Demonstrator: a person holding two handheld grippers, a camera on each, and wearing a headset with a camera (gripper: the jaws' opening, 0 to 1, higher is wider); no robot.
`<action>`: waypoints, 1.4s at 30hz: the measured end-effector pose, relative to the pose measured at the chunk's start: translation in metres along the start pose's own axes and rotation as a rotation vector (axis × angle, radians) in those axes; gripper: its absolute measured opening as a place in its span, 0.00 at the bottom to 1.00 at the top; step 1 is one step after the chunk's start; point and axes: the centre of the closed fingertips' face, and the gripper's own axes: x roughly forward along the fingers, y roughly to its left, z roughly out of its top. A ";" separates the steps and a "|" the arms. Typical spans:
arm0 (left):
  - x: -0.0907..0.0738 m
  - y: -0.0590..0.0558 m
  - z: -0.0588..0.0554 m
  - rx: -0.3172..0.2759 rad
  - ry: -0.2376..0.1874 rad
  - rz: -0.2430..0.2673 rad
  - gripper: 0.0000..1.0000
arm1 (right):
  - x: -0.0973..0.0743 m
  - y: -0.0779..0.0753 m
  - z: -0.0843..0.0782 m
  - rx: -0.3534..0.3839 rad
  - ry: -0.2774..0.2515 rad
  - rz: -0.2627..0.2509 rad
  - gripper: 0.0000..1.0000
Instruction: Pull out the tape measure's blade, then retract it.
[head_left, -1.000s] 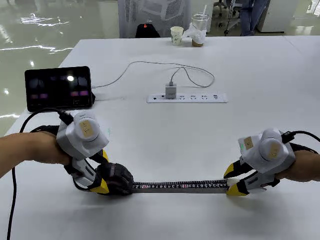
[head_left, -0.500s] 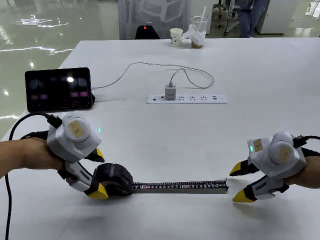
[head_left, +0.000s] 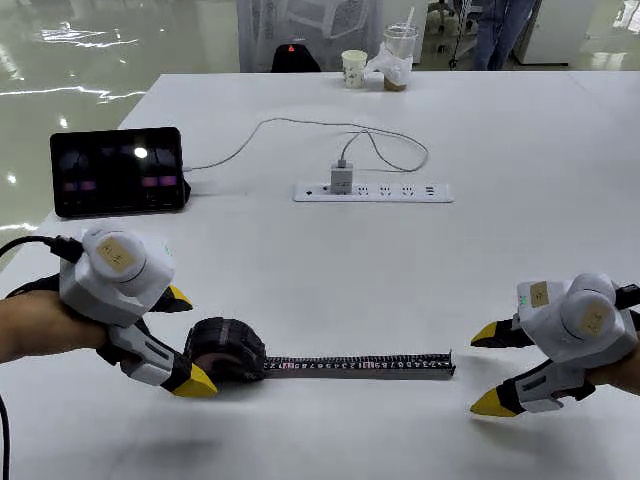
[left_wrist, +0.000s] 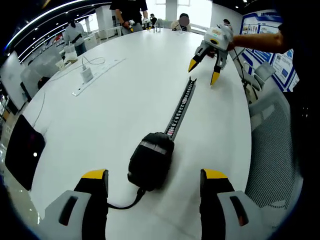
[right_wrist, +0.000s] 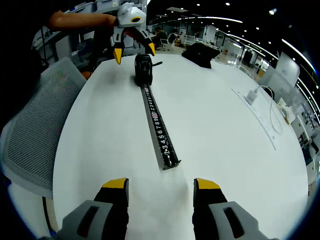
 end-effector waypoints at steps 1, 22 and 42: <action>-0.001 -0.001 0.000 -0.012 -0.012 0.008 0.72 | -0.001 0.002 0.001 0.008 -0.006 -0.005 0.50; -0.014 -0.024 -0.005 -0.184 -0.169 0.103 0.79 | -0.008 0.024 0.009 0.165 -0.114 -0.092 0.64; -0.020 -0.043 -0.005 -0.291 -0.294 0.209 0.82 | -0.014 0.039 0.026 0.291 -0.210 -0.181 0.84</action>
